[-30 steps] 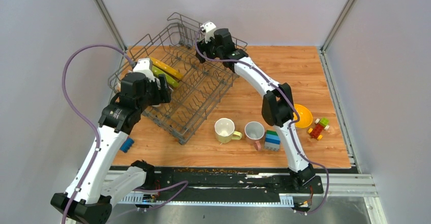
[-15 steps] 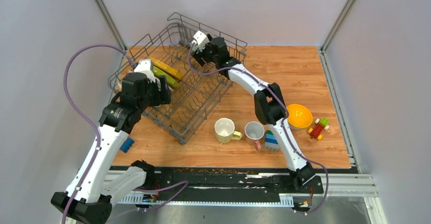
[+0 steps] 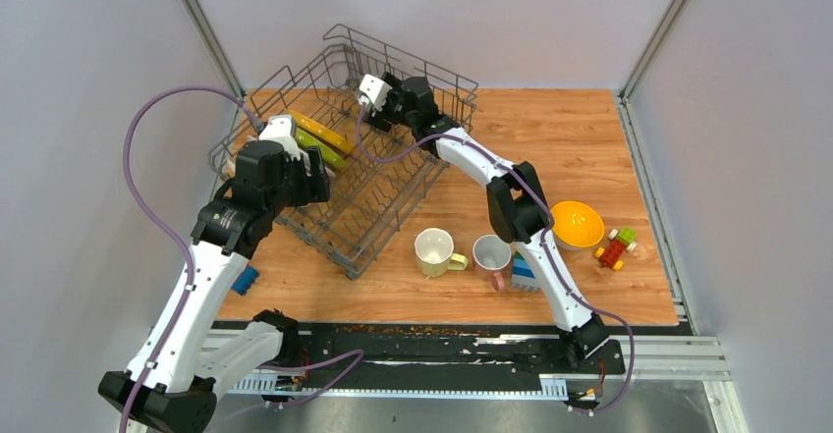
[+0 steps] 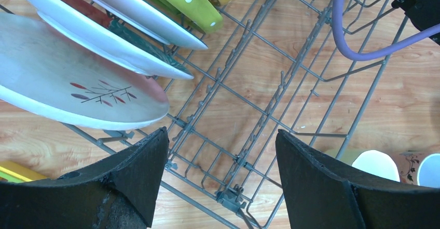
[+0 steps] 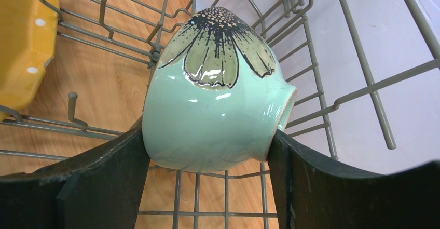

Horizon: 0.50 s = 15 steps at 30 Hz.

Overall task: Load the mixed dishes into the dish rack
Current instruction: Turn the bowl upside down on the dish rack.

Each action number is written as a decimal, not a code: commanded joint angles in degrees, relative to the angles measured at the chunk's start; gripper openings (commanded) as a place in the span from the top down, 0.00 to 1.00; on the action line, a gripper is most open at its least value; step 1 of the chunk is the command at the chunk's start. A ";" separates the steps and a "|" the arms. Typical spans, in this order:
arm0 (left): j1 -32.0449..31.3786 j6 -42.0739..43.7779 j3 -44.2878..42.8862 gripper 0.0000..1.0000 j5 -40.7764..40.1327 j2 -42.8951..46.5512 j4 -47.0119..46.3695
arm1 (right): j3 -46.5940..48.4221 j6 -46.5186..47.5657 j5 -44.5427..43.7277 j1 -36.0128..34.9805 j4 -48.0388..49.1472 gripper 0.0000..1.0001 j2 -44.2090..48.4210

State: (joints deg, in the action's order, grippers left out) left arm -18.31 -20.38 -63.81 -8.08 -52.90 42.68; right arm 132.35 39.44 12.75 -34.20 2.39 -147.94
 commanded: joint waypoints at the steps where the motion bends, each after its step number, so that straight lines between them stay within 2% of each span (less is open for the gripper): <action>1: 0.29 1.08 -1.74 0.18 -0.86 1.11 0.38 | 3.03 4.68 -0.69 0.66 2.81 0.34 -0.35; 11: 0.29 1.64 -2.15 0.18 0.20 0.69 0.19 | 6.02 2.89 -7.07 0.75 0.04 0.32 -0.92; 15: 0.27 1.78 -2.16 0.18 -0.09 0.78 0.46 | 7.62 0.86 -6.80 1.18 0.07 0.31 0.18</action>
State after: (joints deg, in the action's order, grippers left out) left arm -18.31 -19.99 -63.81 -8.03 -52.88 42.85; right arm 135.33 40.66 8.64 -34.39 -0.73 -148.55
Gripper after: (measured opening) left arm 0.822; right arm 0.759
